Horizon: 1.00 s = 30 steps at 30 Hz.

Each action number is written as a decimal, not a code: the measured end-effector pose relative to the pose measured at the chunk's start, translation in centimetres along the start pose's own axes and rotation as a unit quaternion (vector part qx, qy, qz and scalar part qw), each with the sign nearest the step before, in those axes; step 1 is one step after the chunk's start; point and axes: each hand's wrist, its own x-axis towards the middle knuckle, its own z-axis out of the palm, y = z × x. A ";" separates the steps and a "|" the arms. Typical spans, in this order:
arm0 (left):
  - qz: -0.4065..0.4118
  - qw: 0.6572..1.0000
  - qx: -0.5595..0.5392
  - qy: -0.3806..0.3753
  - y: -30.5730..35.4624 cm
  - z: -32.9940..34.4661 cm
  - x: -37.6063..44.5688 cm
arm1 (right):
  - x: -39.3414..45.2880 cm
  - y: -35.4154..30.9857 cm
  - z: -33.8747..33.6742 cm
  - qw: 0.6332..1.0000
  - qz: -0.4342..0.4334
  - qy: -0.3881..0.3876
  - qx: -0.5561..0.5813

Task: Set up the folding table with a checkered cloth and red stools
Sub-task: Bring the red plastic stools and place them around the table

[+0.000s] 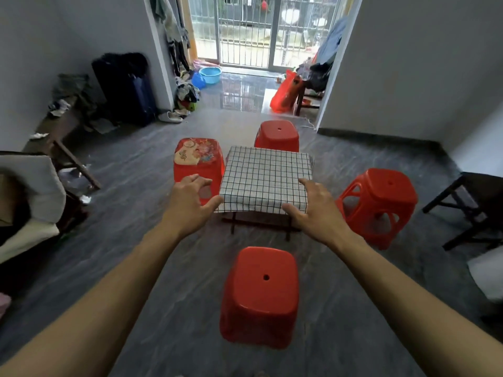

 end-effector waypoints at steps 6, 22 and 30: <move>-0.018 0.999 -0.044 -0.008 -7.3 -4.7 -0.8 | 0.9 -7.5 2.5 1.000 -0.008 -0.003 -0.022; -0.034 0.997 -0.071 0.027 -30.5 -18.8 -0.3 | 2.7 -29.7 17.6 0.998 -0.016 -0.042 -0.039; -0.061 0.996 -0.058 0.022 -38.0 -20.4 6.3 | 13.7 -34.4 23.7 0.998 -0.019 -0.055 -0.013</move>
